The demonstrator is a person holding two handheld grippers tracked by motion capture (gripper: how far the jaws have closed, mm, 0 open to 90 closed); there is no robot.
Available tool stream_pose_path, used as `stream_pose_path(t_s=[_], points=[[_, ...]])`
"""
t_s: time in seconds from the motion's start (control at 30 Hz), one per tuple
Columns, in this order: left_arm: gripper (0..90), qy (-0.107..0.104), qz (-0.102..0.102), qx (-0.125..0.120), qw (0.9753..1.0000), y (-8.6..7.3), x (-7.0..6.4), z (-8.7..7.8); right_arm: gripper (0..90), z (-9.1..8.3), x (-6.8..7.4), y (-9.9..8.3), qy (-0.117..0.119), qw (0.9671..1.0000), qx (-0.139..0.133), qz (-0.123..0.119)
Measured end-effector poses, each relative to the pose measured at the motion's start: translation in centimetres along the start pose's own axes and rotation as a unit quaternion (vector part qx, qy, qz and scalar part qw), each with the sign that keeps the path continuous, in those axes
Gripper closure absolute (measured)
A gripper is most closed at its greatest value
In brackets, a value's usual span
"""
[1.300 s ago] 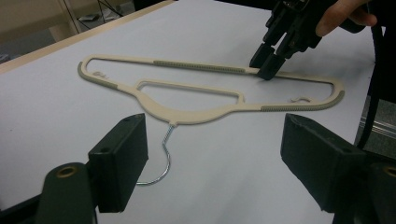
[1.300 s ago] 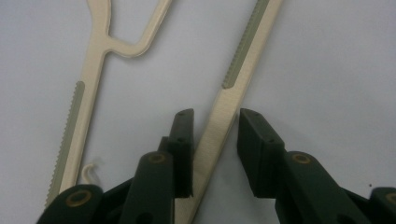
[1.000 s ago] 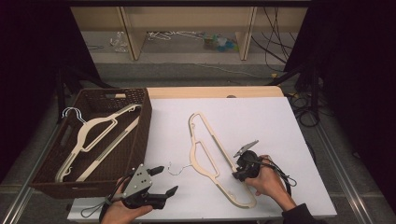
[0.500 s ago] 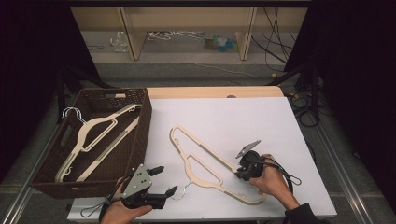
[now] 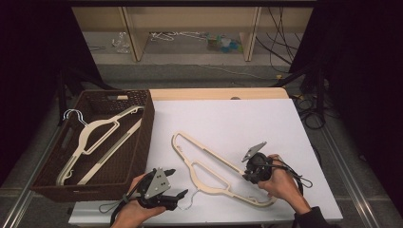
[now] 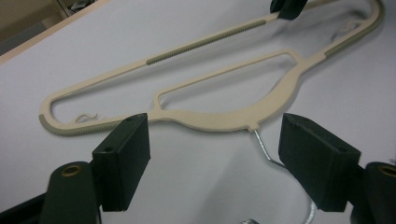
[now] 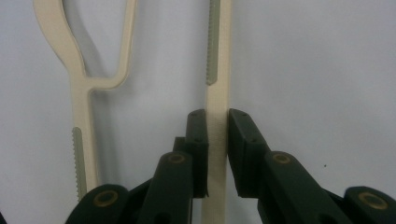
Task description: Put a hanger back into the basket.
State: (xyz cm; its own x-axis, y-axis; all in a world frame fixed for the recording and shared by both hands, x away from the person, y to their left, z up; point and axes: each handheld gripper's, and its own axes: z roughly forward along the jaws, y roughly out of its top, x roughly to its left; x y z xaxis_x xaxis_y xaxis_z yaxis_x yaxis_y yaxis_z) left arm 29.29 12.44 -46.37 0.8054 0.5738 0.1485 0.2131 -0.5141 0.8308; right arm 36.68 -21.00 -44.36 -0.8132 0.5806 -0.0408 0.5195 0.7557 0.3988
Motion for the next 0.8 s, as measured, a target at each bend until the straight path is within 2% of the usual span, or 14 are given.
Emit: stream_pose_path(t_s=[0.03, 0.07, 0.1, 0.17, 0.23, 0.27, 0.3, 0.4, 0.5, 0.57, 0.6, 0.77, 0.8], points=[[24.9, 0.001, 0.012, 0.01, 0.9999, 0.0, 0.1, 0.3, 79.3, -0.1, 0.1, 0.0, 0.0, 1.0, 0.002, 0.001], [24.8, -0.001, 0.014, 0.015, 0.9998, -0.1, 0.0, 0.8, 79.3, -0.3, 0.1, 0.1, 0.002, 1.0, 0.0, -0.001], [24.8, -0.001, 0.028, 0.025, 0.9993, -0.1, 0.1, 1.2, 79.3, -0.4, 0.1, 0.1, 0.002, 1.0, -0.001, -0.003], [24.7, -0.002, 0.038, 0.035, 0.9987, -0.1, 0.0, 2.0, 79.3, -0.7, 0.1, 0.1, 0.003, 1.0, 0.0, -0.006], [24.5, -0.01, 0.049, 0.045, 0.9977, 0.1, -0.1, 2.7, 79.3, -1.0, 0.0, 0.1, 0.002, 0.9999, 0.0, -0.015], [24.4, -0.005, 0.058, 0.048, 0.9971, 0.1, -0.2, 3.1, 79.3, -1.2, 0.0, 0.1, 0.003, 0.9998, 0.001, -0.017], [24.6, -0.005, 0.075, 0.06, 0.9954, 0.2, -0.2, 3.3, 79.3, -1.4, 0.0, 0.1, 0.003, 0.9999, 0.002, -0.016], [24.9, -0.007, 0.086, 0.061, 0.9944, 0.3, -0.5, 4.2, 79.4, -1.9, 0.0, 0.2, 0.003, 0.9997, -0.003, -0.024], [25.8, -0.004, 0.114, 0.075, 0.9906, 0.3, -0.8, 4.6, 79.4, -2.4, -0.1, 0.2, 0.001, 0.9997, -0.003, -0.023], [26.0, -0.003, 0.123, 0.077, 0.9894, 0.3, -0.9, 4.9, 79.4, -2.6, -0.1, 0.2, 0.003, 0.9996, -0.004, -0.028], [26.4, 0.0, 0.131, 0.083, 0.9879, 0.3, -1.0, 5.0, 79.5, -2.7, -0.1, 0.2, 0.001, 0.9997, -0.006, -0.025], [27.4, 0.007, 0.151, 0.088, 0.9847, 0.6, -1.3, 5.5, 79.4, -2.9, -0.2, 0.3, 0.001, 0.9995, -0.006, -0.029], [27.5, 0.011, 0.151, 0.085, 0.9848, 0.6, -1.4, 5.6, 79.5, -3.0, -0.2, 0.2, 0.003, 0.9996, -0.005, -0.028]])
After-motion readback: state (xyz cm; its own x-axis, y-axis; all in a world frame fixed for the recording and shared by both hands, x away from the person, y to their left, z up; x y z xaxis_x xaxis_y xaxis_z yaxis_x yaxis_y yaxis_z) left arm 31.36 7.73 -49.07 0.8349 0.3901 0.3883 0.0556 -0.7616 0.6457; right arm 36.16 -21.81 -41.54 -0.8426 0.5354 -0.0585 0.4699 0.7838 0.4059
